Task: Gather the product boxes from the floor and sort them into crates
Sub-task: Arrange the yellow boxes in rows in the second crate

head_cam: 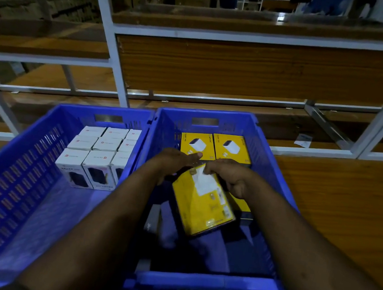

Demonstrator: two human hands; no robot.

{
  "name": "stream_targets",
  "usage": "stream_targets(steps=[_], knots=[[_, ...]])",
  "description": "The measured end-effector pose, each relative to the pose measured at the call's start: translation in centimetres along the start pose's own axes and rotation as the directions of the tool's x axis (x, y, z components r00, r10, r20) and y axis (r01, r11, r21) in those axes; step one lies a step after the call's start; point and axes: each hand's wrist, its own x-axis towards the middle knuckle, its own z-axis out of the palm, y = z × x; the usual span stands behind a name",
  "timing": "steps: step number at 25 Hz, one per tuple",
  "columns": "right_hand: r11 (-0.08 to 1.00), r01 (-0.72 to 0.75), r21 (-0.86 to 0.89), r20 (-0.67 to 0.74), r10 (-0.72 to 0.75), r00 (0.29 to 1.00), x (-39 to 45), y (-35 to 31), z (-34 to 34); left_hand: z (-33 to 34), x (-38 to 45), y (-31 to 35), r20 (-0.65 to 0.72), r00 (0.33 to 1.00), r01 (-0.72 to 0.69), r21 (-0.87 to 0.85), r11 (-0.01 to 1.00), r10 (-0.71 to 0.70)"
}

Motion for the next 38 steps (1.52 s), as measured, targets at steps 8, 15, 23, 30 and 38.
stream_targets(steps=[8,15,23,30,38], knots=[[0.884,-0.085,0.460,-0.003,0.097,0.995,0.4,-0.5,-1.7,0.0,-0.4,0.2,0.187,0.980,0.102,-0.225,0.969,-0.060],[0.893,-0.005,0.450,-0.091,0.051,0.994,-0.1,-0.7,-1.4,0.1,-0.5,0.5,0.134,0.991,0.052,-0.281,0.958,-0.015],[0.913,0.318,0.254,-0.363,-0.215,0.907,-0.7,-1.2,0.2,2.0,-1.4,1.6,0.050,0.997,-0.046,-0.190,0.981,0.056],[0.813,0.427,0.396,-0.241,-0.357,0.902,-0.8,-2.1,0.0,1.6,-1.1,1.3,0.438,0.887,0.133,-0.551,0.824,0.149],[0.939,0.287,0.192,-0.543,-0.142,0.828,0.6,-1.3,-1.1,0.6,-0.8,1.3,0.287,0.958,0.191,-0.577,0.794,-0.022]])
